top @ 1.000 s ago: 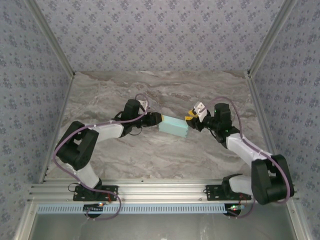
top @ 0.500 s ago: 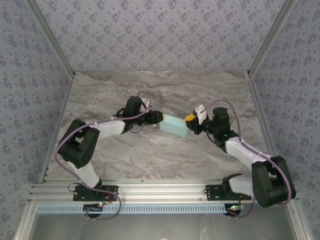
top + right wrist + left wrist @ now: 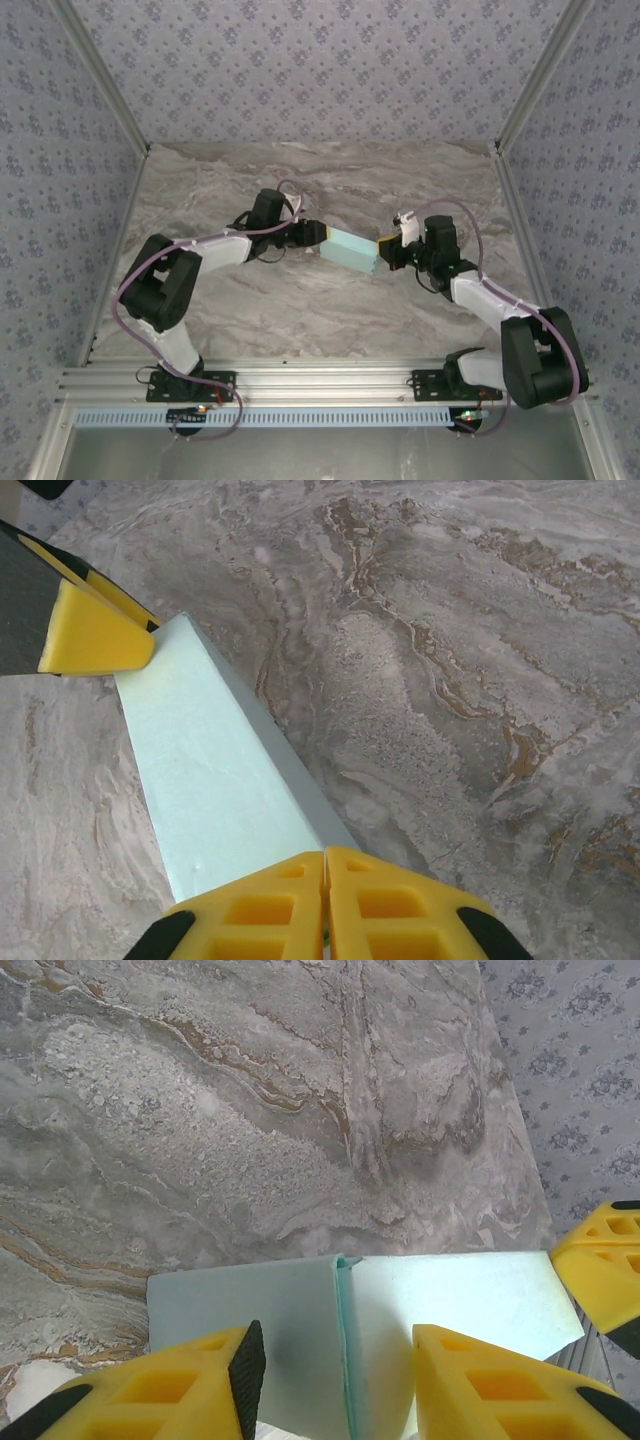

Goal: Fold the paper box

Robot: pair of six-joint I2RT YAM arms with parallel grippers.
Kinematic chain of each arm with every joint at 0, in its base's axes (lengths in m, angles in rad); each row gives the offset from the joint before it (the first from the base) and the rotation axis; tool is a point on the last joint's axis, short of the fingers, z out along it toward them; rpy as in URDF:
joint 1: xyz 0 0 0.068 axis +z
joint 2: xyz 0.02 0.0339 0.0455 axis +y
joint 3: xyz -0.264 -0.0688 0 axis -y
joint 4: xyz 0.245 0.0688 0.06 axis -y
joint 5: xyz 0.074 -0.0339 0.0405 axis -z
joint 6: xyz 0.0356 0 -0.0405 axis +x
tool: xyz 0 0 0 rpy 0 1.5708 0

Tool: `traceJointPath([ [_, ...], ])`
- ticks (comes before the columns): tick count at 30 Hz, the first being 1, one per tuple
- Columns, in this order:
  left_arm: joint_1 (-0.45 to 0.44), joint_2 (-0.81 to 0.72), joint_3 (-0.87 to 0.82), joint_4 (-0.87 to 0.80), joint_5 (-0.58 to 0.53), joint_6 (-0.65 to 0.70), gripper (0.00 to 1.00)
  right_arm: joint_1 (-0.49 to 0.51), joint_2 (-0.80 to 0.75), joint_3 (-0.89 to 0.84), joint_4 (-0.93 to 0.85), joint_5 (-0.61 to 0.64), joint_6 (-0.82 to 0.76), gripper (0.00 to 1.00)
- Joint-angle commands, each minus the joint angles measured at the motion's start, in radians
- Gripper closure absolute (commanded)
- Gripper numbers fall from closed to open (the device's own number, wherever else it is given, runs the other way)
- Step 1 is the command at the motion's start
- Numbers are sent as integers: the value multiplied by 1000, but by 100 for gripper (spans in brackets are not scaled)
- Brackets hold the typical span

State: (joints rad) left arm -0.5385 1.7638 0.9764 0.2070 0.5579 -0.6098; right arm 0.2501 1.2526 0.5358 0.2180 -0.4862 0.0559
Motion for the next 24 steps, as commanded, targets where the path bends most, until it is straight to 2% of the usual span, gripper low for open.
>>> traceJointPath([
  [1, 8, 72, -38, -218, -82, 44, 57, -7, -29, 25, -145, 11, 29, 91],
  [5, 8, 72, -41, -218, -83, 44, 57, -7, -90, 86, -182, -1, 22, 86],
  [9, 10, 72, -41, -219, -85, 43, 57, 9, -62, 125, -190, -51, 15, 85],
  [17, 11, 79, -32, -215, -84, 38, 56, 20, 28, -43, 10, -63, 212, 87],
  [24, 12, 92, -26, -195, -78, 34, 56, 16, -40, 48, -160, -37, 155, 87],
])
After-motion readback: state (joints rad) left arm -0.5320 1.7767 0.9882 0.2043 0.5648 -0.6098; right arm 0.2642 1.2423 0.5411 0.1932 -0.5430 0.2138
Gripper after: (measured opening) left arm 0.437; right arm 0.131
